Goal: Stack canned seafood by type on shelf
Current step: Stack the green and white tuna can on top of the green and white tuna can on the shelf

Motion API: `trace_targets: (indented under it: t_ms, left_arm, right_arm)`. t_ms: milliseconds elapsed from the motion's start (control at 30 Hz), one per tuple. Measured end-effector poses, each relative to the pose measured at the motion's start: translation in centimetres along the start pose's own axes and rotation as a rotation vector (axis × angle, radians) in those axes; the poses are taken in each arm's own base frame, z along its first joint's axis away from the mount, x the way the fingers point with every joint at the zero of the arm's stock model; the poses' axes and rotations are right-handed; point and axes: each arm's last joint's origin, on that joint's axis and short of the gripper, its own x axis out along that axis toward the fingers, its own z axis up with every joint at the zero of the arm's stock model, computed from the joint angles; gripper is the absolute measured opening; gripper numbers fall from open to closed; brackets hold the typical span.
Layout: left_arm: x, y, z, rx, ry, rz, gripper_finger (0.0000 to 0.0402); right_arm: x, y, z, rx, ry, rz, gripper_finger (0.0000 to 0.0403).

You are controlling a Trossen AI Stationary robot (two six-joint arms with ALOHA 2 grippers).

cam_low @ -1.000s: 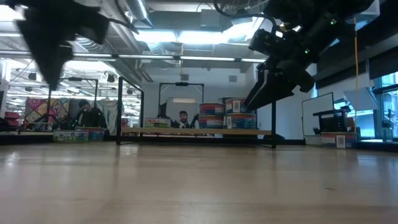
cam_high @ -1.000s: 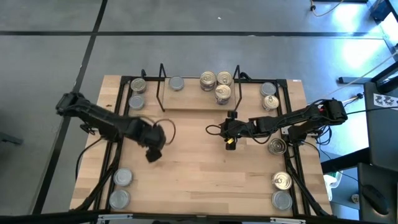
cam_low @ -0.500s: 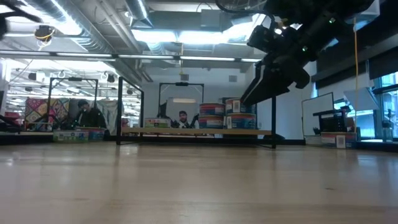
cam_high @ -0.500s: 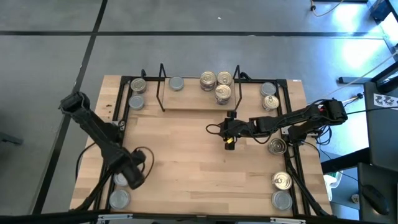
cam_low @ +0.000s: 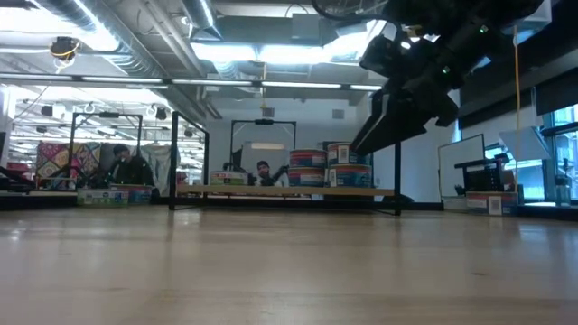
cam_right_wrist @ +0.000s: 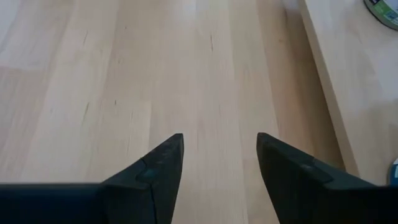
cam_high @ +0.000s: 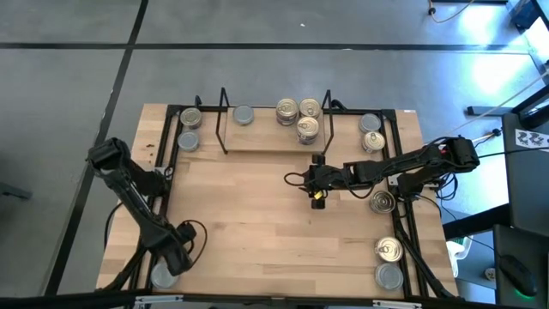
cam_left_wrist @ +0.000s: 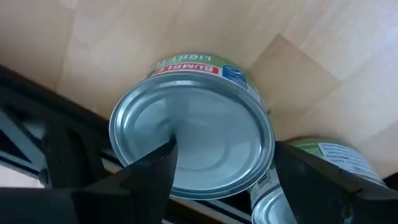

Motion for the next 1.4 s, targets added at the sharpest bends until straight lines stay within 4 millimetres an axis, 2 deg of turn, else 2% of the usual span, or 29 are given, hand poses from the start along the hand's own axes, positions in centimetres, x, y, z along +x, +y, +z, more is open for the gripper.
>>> trace_targets:
  t_ms: [333, 667, 967, 1267, 1400]
  left_arm:
    - [-0.6, -0.3, 4.0, 0.088, -0.068, -0.048, 0.0264]
    - [-1.8, 0.3, 8.9, 0.181, -0.299, -0.050, 0.0264]
    - [-2.4, -0.5, 13.4, 0.443, -0.599, -0.055, 0.0264]
    - [-1.5, -2.1, 18.4, 0.567, -0.790, -0.123, 0.0264]
    - [-2.3, -3.4, 20.1, 0.570, -0.834, -0.177, 0.0264]
  right_arm:
    - [-0.1, 0.2, -1.2, 0.007, 0.117, 0.037, 0.0202]
    - [-0.5, 0.4, -2.8, 0.043, 0.289, 0.087, 0.0202]
    - [-1.3, 2.9, -3.1, -0.024, 0.320, 0.133, 0.0202]
    - [-2.1, 5.2, -2.8, -0.067, 0.283, 0.186, 0.0202]
    - [-2.2, 5.8, -2.7, -0.072, 0.263, 0.207, 0.0202]
